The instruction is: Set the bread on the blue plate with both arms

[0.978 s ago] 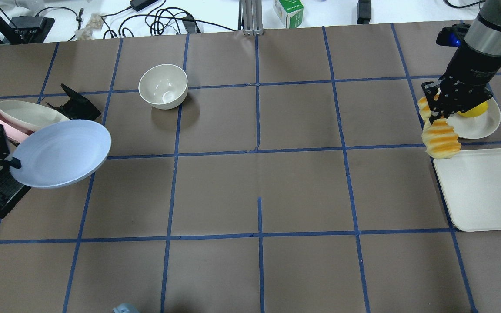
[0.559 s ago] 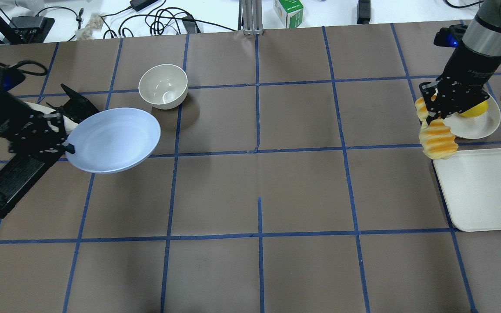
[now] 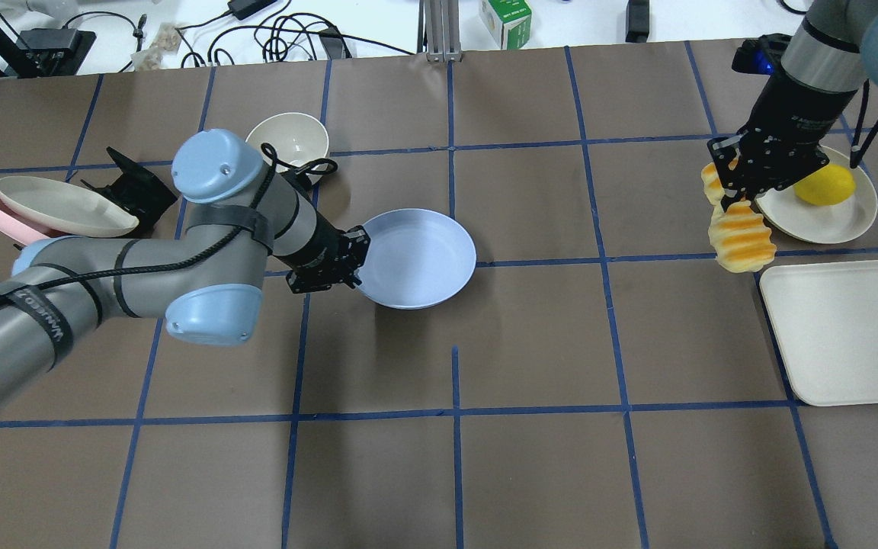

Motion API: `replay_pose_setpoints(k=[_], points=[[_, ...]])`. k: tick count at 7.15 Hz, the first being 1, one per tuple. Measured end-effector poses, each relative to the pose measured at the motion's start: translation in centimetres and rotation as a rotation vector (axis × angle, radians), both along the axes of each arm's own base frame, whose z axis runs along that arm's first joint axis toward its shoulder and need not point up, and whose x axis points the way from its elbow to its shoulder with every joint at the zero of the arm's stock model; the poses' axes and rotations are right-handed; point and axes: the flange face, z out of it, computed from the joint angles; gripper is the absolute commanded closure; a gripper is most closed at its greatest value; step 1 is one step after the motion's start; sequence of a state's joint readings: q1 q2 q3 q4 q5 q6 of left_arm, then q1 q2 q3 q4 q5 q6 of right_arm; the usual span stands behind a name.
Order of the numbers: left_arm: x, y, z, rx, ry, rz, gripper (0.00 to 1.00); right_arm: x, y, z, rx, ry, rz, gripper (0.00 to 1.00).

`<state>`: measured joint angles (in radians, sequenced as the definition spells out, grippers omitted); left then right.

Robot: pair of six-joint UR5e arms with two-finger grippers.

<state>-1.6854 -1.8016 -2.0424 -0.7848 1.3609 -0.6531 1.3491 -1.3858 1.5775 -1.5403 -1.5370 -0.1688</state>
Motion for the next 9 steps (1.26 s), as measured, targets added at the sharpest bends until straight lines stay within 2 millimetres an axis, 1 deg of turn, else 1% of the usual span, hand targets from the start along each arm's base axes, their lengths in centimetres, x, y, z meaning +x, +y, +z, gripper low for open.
replay_pose_setpoints(k=[1,2,3,4,5,6,7,8,9], points=[[-2.0,0.3,-1.6,-0.004,0.003,0.009,0.77,1.9,-0.4,-0.1,-0.013,-0.005,-0.01,1.0],[-3.4,0.6,-2.7,-0.014,0.007,0.008,0.1,4.7,-0.9,-0.4,-0.034,-0.015,-0.011,1.0],[-4.3,0.7,-3.0,-0.031,0.007,0.006,0.01,8.1,-1.1,-0.9,-0.049,-0.015,-0.01,1.0],[-4.3,0.4,-2.1,-0.064,0.001,0.0,0.0,11.7,-1.2,-1.6,-0.061,-0.008,-0.01,1.0],[-3.0,-0.5,-0.1,-0.105,-0.014,-0.009,0.0,14.9,-1.3,-2.7,-0.076,-0.006,0.004,1.0],[-0.7,-1.5,2.7,-0.133,-0.039,-0.034,0.0,17.8,-1.4,-3.8,-0.084,-0.006,0.022,1.0],[1.8,-2.2,6.2,-0.128,-0.069,-0.086,0.0,20.4,-1.5,-5.0,-0.091,-0.015,0.014,1.0],[4.7,-2.7,10.6,-0.083,-0.109,-0.159,0.0,23.2,-1.4,-6.4,-0.096,-0.034,-0.016,1.0],[7.2,-2.6,15.4,-0.024,-0.15,-0.243,0.0,26.0,-1.2,-7.7,-0.095,-0.045,-0.039,1.0]])
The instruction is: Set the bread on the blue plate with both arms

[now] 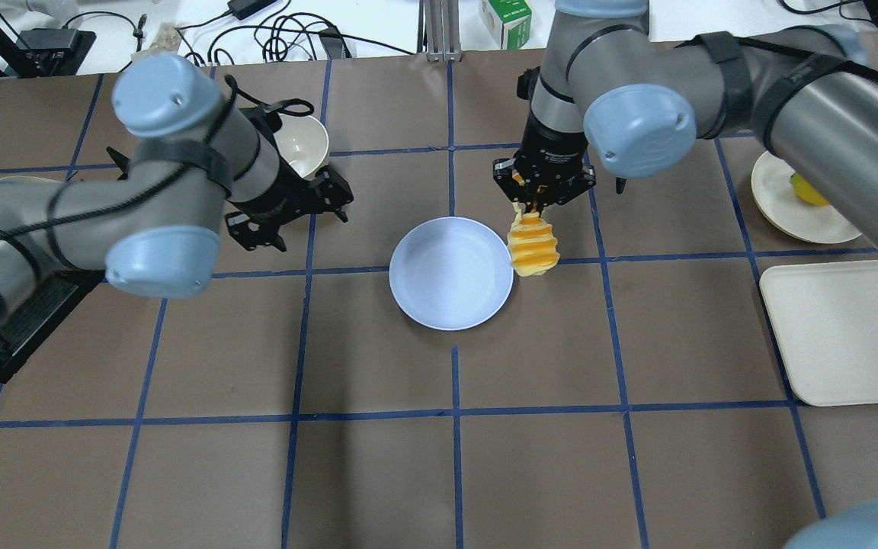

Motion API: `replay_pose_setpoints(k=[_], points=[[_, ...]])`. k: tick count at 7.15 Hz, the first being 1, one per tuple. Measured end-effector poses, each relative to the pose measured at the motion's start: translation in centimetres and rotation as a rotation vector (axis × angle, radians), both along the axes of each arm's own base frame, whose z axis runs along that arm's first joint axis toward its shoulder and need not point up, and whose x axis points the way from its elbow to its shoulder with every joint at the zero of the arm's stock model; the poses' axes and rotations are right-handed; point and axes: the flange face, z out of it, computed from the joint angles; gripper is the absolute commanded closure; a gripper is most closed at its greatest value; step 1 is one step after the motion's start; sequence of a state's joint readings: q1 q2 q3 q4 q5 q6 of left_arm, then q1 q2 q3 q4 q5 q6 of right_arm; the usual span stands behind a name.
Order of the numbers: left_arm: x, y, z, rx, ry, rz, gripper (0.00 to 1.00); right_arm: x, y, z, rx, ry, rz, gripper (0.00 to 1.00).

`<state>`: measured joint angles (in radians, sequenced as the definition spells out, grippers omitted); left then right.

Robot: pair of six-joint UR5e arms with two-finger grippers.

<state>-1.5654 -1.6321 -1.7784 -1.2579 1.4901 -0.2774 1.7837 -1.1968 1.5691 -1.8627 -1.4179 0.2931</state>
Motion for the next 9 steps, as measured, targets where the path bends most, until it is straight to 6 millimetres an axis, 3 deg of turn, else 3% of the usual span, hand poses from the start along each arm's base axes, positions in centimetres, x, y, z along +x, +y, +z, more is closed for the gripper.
replay_pose_setpoints(k=[2,4,5,7,8,9], points=[[2.6,1.9,7.3,0.075,-0.085,-0.182,0.0,4.8,1.2,-2.6,0.008,-0.002,0.004,1.0],[2.9,3.8,11.6,0.061,-0.096,-0.342,0.0,6.9,1.7,-5.2,0.027,0.004,0.021,1.0],[2.7,4.1,12.4,0.034,-0.1,-0.356,0.0,7.3,1.7,-6.3,0.036,0.006,0.024,1.0],[2.7,1.6,12.0,-0.068,-0.114,-0.272,0.0,8.0,1.7,-8.4,0.046,0.009,0.034,0.65],[2.7,0.7,11.9,-0.089,-0.115,-0.252,0.0,8.6,1.8,-9.3,0.044,0.009,0.042,0.2],[2.8,0.0,11.6,-0.084,-0.116,-0.241,0.0,9.0,2.0,-10.0,0.043,0.009,0.049,0.0]])
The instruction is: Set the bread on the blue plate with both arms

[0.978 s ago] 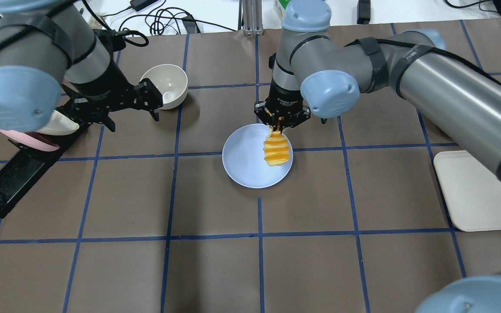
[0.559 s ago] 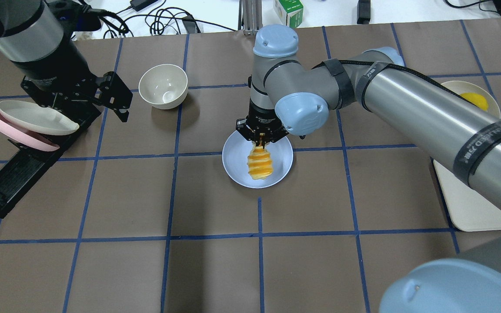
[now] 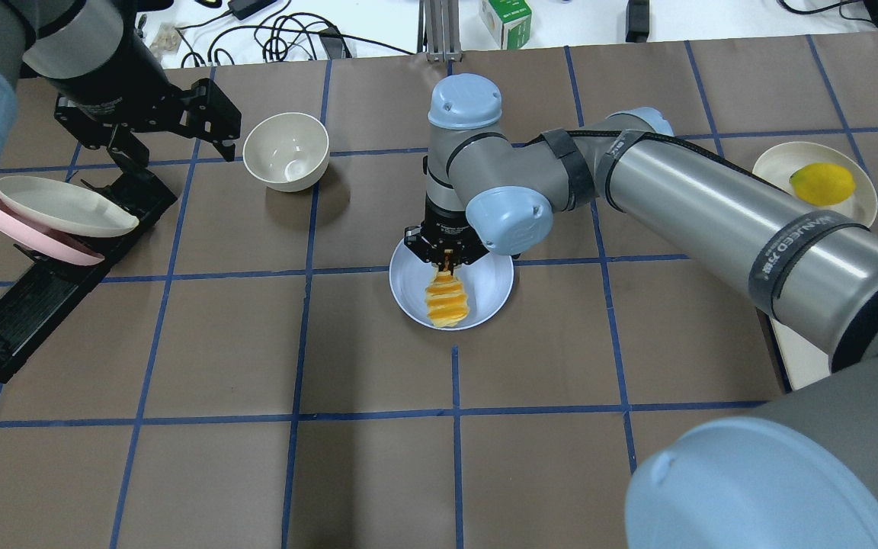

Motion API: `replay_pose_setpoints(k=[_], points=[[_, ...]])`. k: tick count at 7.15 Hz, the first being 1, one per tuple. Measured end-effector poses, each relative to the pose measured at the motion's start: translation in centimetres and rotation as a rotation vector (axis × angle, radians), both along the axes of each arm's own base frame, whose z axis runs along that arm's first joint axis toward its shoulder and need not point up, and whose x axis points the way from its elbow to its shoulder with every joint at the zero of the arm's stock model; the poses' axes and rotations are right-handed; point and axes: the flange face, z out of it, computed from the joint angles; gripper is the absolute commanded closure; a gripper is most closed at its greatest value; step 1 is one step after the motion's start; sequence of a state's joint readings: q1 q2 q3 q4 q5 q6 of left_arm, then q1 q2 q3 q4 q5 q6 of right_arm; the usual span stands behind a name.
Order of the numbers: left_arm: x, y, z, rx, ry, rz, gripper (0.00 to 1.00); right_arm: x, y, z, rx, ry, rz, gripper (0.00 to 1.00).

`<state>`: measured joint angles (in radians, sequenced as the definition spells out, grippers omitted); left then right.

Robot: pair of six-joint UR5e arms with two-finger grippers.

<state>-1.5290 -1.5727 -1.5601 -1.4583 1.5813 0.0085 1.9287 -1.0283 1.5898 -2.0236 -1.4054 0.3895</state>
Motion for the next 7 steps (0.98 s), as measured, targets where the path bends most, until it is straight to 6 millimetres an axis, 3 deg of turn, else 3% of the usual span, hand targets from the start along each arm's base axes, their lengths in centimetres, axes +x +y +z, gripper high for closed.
replay_pose_setpoints(k=[4,6,7], points=[[-0.4,-0.5,-0.8,0.041,-0.004,-0.015,0.0,0.0,0.2,0.1,-0.007,0.003,-0.016,0.0],[-0.6,-0.3,-0.8,0.039,0.001,-0.017,0.0,-2.0,-0.4,3.5,-0.04,0.002,-0.037,0.0],[-0.6,0.0,-0.9,0.039,0.002,-0.017,0.0,-4.9,-0.9,6.6,-0.047,0.006,-0.065,0.0]])
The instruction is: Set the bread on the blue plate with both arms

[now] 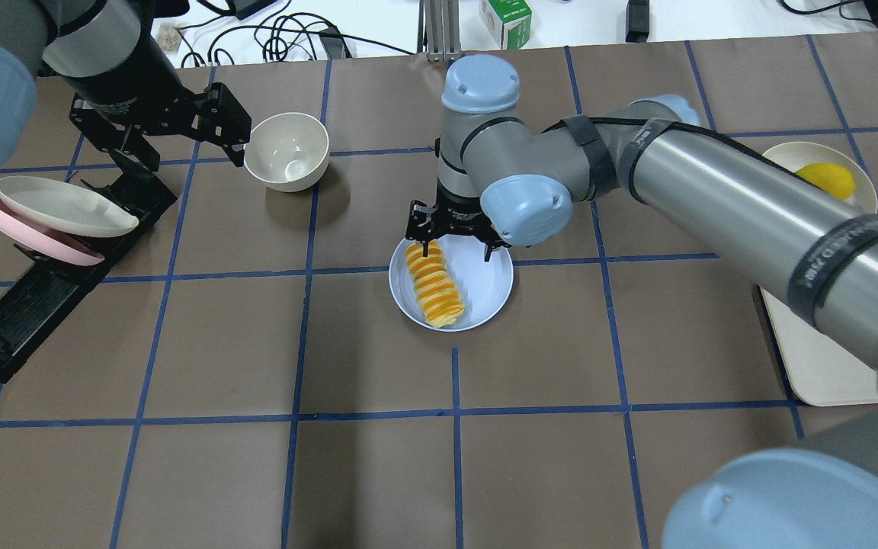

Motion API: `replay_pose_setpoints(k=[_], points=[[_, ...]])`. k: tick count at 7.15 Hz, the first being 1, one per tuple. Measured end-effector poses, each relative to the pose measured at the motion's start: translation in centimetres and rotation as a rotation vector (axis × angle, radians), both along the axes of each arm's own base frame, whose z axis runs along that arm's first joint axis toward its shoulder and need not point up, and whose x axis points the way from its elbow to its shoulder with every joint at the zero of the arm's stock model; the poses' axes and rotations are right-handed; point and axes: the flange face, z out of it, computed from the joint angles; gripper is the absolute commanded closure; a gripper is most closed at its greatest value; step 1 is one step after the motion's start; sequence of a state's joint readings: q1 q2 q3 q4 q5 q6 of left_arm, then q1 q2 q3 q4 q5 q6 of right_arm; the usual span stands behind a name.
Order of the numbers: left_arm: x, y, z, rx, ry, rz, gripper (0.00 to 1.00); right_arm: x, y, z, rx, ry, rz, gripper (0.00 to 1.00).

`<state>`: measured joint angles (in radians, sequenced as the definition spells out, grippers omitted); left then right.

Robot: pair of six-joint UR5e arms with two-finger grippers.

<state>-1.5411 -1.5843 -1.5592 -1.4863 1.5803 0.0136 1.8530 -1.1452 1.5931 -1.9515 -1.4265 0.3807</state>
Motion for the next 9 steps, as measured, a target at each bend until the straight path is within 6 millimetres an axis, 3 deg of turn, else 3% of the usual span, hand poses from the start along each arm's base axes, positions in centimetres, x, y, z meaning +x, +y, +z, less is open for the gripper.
replay_pose_setpoints(k=[3,4,6,9], points=[[0.0,0.3,-0.5,-0.006,-0.003,0.002,0.0,-13.4,-0.1,9.7,-0.03,0.119,-0.039,0.0],[0.0,0.2,-0.5,-0.007,-0.005,0.004,0.0,-16.0,1.2,12.9,-0.036,0.142,-0.059,0.0],[-0.1,-0.5,-0.3,-0.018,-0.007,0.006,0.0,-17.9,5.1,19.0,-0.07,0.163,-0.084,0.0],[-0.8,-0.7,-0.2,-0.018,-0.006,-0.005,0.0,-17.8,7.8,21.9,-0.106,0.149,-0.08,0.0]])
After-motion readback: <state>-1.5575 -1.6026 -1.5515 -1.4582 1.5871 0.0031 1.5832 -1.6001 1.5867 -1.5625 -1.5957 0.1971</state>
